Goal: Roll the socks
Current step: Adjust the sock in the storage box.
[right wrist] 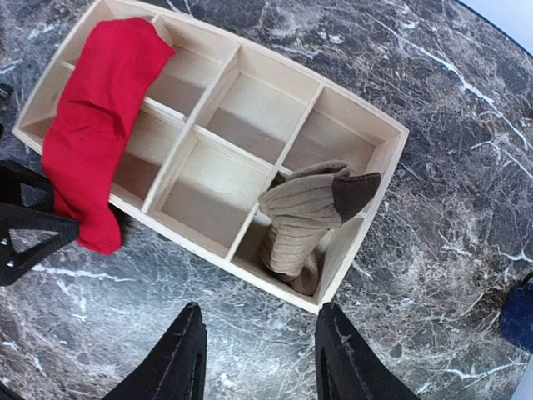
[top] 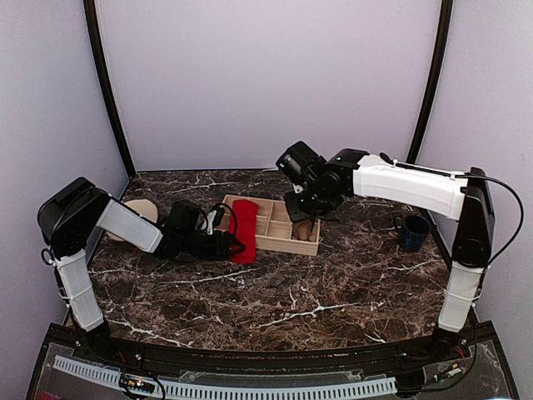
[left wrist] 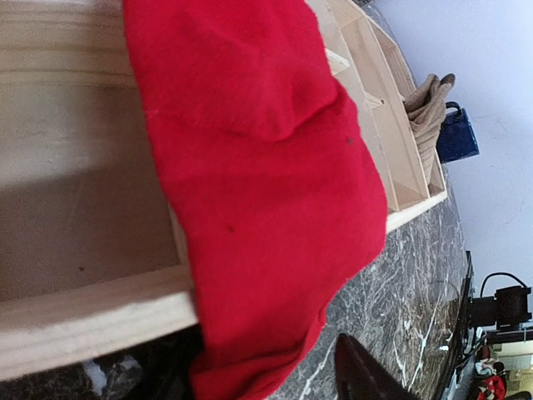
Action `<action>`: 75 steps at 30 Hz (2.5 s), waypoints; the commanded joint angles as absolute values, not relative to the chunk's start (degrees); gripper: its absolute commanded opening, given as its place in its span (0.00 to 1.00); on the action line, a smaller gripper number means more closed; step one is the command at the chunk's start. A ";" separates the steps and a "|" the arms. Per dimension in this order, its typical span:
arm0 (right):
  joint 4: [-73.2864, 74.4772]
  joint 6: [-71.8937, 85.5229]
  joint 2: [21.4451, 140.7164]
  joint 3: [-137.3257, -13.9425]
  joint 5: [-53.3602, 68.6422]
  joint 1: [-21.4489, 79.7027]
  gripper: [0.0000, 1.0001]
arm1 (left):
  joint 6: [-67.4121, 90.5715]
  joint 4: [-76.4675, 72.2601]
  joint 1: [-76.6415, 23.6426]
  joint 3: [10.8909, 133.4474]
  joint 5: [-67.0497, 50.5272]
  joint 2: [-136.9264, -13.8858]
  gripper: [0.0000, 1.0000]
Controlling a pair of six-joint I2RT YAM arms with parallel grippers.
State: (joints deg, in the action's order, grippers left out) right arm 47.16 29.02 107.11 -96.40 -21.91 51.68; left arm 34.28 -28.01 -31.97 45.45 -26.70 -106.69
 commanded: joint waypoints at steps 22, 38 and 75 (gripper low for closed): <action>40.43 19.92 117.63 -97.74 -15.37 41.95 0.44 | 37.14 -30.72 -31.72 45.77 -32.60 -110.15 0.12; 40.80 16.44 121.57 -99.88 -11.86 41.35 0.49 | 37.96 -32.89 -31.48 45.96 -33.80 -110.63 0.09; 47.48 15.62 122.01 -97.44 -1.30 40.42 0.28 | 41.04 -38.75 -30.67 44.92 -34.92 -111.03 0.05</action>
State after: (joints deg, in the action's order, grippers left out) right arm 44.56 14.41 120.97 -98.37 -3.90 40.75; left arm 40.75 -36.38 -31.00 45.95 -33.87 -111.55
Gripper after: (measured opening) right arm 0.282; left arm 0.063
